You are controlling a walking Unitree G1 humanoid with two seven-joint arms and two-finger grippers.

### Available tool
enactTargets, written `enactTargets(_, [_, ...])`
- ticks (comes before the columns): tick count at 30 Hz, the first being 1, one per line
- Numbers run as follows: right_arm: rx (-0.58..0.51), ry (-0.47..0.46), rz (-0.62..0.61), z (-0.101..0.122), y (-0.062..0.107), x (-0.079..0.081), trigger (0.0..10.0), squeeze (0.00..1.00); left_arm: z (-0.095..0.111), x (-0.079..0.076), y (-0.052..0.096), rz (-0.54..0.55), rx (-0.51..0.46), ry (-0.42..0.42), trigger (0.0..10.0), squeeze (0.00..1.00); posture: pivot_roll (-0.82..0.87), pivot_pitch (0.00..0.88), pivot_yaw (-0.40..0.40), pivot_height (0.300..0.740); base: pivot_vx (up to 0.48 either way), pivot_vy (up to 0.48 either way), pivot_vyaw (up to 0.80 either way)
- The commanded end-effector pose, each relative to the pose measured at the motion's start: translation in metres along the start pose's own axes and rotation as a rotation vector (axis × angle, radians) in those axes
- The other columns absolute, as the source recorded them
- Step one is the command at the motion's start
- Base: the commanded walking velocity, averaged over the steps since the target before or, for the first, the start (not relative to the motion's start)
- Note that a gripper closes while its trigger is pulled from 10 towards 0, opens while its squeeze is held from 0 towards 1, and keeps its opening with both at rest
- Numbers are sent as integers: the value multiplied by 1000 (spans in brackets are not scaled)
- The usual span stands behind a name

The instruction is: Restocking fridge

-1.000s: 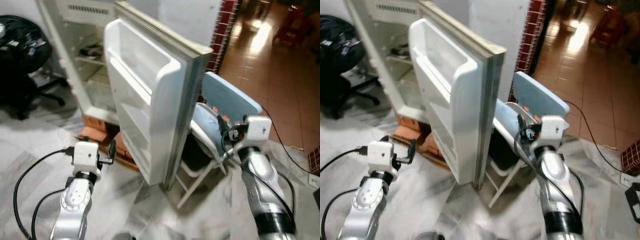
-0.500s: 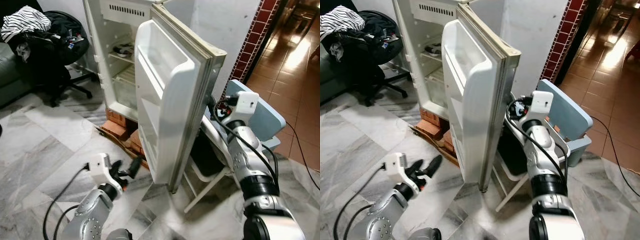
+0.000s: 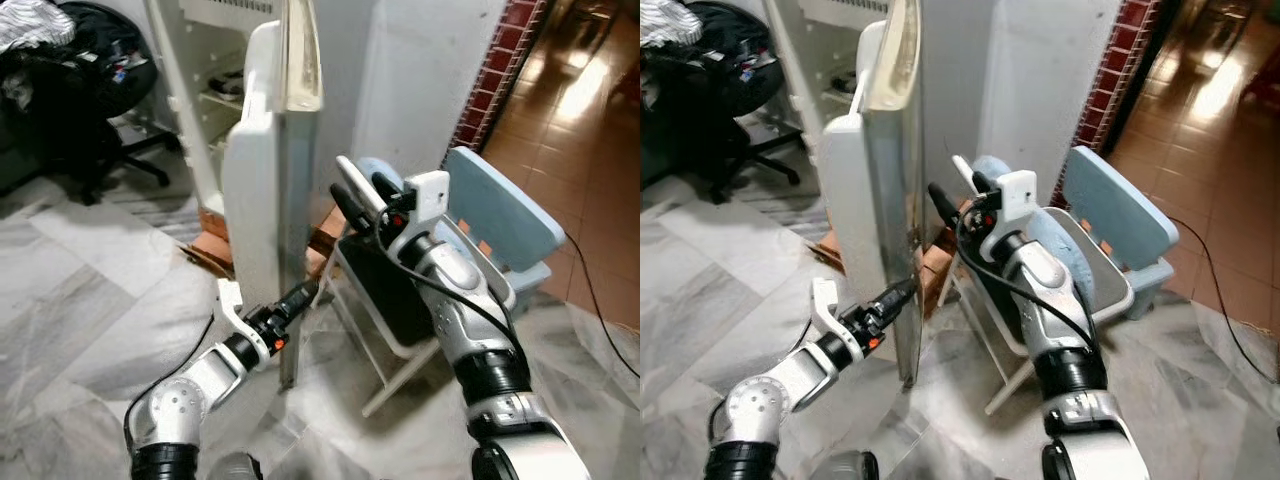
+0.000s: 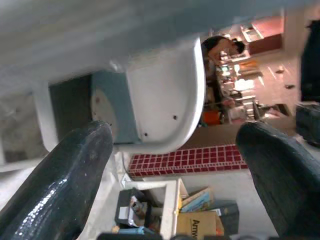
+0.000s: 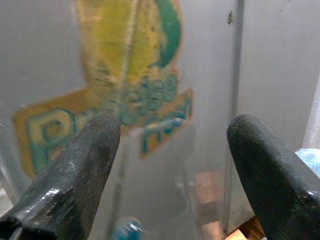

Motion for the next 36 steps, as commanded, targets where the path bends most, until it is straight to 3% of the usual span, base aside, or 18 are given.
enactTargets(1, [-4,6,-1,5,6,-6,10000,0,-10,-10,-17,-27,53,1,10000,0,-45,0,-62,740,0,0,0])
enactTargets(6, [25,47,1,4,14,-14,10000,0,4,-13,-17,-91,86,-73,10000,0,-44,0,-62,740,0,0,0])
enactTargets(8, [32,57,-4,4,18,-17,10000,0,11,-9,-18,-70,78,-100,10000,0,-44,0,-62,740,0,0,0])
enactTargets(11, [35,94,-36,3,31,-25,10000,0,37,12,-7,58,-3,-196,10000,0,-42,0,-53,740,0,0,0])
enactTargets(13, [39,111,-76,1,42,-33,10000,0,59,40,12,239,-101,-233,10000,0,-25,0,-51,740,0,0,0])
enactTargets(15, [43,124,-139,-3,54,-43,10000,0,80,64,44,389,-203,-291,10000,0,-19,0,-51,740,0,0,0])
enactTargets(16, [45,123,-148,-4,56,-45,10000,0,82,65,48,391,-216,-294,10000,0,-2,0,-51,740,0,0,0])
enactTargets(17, [43,137,-194,-6,63,-51,10000,0,98,82,77,566,-284,-421,10000,0,9,0,-53,740,0,0,0])
enactTargets(19, [42,142,-217,-7,67,-54,10000,0,106,90,93,675,-307,-518,10000,0,13,0,-53,740,0,0,0])
enactTargets(20, [42,142,-217,-7,67,-54,10000,0,106,90,93,675,-307,-518,10000,0,13,0,-53,740,0,0,0])
enactTargets(22, [27,123,-273,-10,71,-59,10000,0,115,78,103,737,-288,-834,10000,0,43,0,-56,740,0,0,0])
enactTargets(23, [24,118,-285,-12,72,-59,10000,0,116,72,101,726,-289,-886,10000,0,46,0,-56,740,0,0,0])
enactTargets(28, [-14,69,-355,-15,74,-59,10000,0,118,44,89,664,-337,-1018,10000,0,65,0,-55,740,0,0,0])
enactTargets(31, [-25,106,-376,-16,78,-55,10000,0,118,29,85,621,-378,-1095,10000,0,58,0,-45,740,0,480,0])
enactTargets(36, [-26,82,-426,-22,87,-58,10000,0,123,28,93,681,-414,-1175,10000,0,49,0,-26,740,0,480,0])
Point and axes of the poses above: a point about 5 cm out from each wrist's last joint towards the gripper, its own y axis pointing back from the gripper into the wrist, its own z axis along the axis of the wrist's last joint, x = y × z, the point moved 4 cm from there along -y, pointing out of the wrist towards the gripper, and after that the axes turned 7 degrees about -y, right-handed, at the moved point
